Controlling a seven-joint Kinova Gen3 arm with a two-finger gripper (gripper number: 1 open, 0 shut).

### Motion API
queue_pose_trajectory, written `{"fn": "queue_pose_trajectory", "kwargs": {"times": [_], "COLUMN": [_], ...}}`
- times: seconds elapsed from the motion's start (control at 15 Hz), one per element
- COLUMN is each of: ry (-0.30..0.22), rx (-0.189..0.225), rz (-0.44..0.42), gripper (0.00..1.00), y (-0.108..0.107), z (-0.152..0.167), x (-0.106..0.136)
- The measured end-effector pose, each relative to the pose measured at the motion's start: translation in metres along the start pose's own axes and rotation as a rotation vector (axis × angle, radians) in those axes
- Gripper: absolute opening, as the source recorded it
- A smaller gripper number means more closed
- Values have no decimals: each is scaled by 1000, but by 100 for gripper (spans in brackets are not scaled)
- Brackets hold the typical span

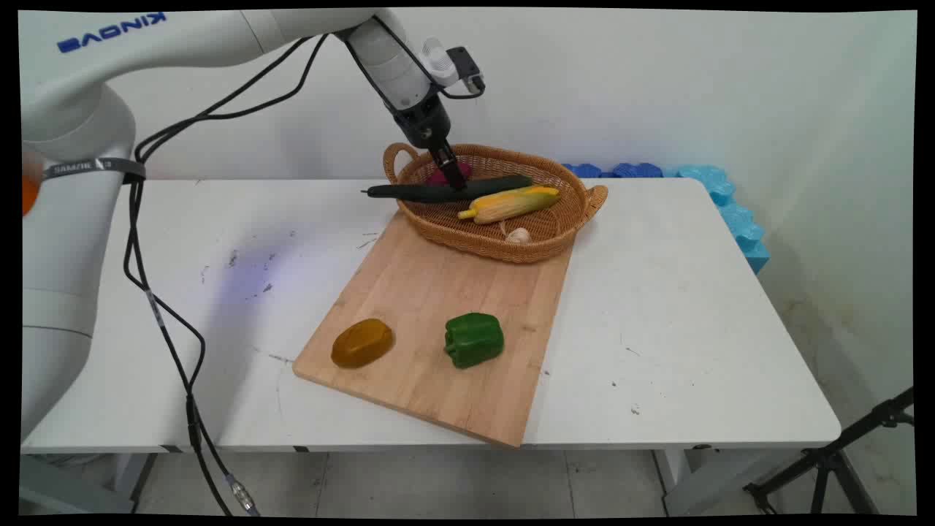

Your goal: Pick up the potato from the cutting board

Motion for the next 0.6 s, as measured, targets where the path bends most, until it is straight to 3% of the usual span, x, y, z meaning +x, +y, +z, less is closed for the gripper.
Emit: {"fn": "queue_pose_trajectory", "kwargs": {"times": [0.2, 0.6], "ry": [37, 134], "rx": [-3, -42], "rz": [-13, -69], "gripper": [100, 100], "y": [8, 36], "z": [-17, -88], "x": [2, -4]}}
